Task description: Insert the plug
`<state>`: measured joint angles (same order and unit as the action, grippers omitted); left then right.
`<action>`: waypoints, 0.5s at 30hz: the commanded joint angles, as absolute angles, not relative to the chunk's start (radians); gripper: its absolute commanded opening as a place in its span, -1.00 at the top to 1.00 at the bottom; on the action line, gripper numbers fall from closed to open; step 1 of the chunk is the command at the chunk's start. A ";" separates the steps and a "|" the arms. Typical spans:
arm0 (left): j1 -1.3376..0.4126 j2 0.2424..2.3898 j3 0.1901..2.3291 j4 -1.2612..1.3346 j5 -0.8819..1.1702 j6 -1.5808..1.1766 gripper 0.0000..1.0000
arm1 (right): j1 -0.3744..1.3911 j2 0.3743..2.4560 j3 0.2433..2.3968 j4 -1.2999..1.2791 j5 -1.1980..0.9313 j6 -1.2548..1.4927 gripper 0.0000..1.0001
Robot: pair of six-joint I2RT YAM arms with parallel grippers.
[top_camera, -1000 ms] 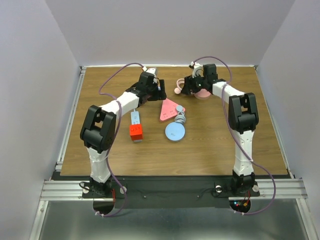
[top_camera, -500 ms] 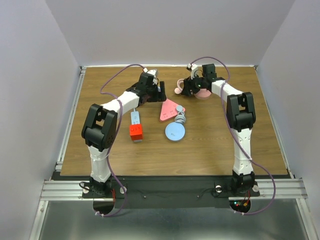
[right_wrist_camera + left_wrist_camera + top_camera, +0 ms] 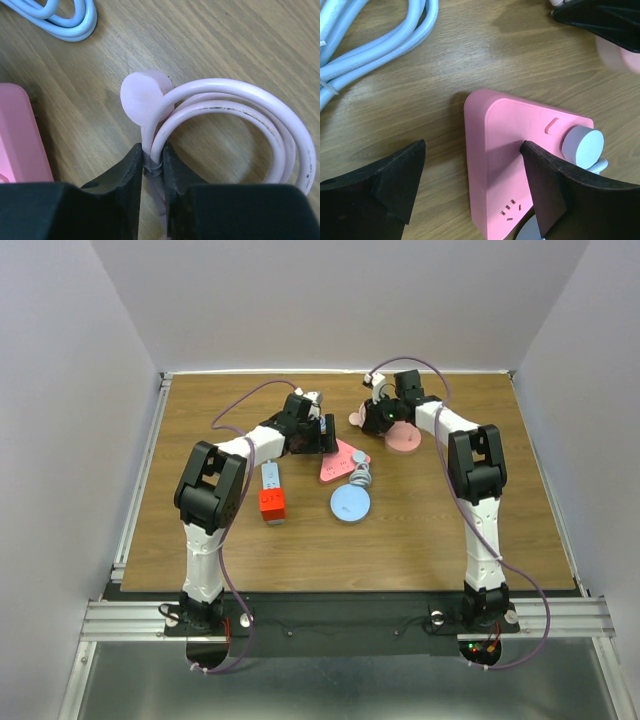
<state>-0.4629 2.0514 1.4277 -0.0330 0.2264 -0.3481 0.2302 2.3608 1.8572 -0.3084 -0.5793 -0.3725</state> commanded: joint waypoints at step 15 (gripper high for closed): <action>-0.471 2.049 1.310 0.166 0.439 -0.417 -0.02 | 0.238 2.053 1.674 -0.382 -0.310 -0.098 0.99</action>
<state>-0.4625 2.0525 1.3472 0.1310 0.3798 -0.4068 0.2371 2.1975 1.7008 -0.3721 -0.4030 -0.1902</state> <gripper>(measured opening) 0.565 0.242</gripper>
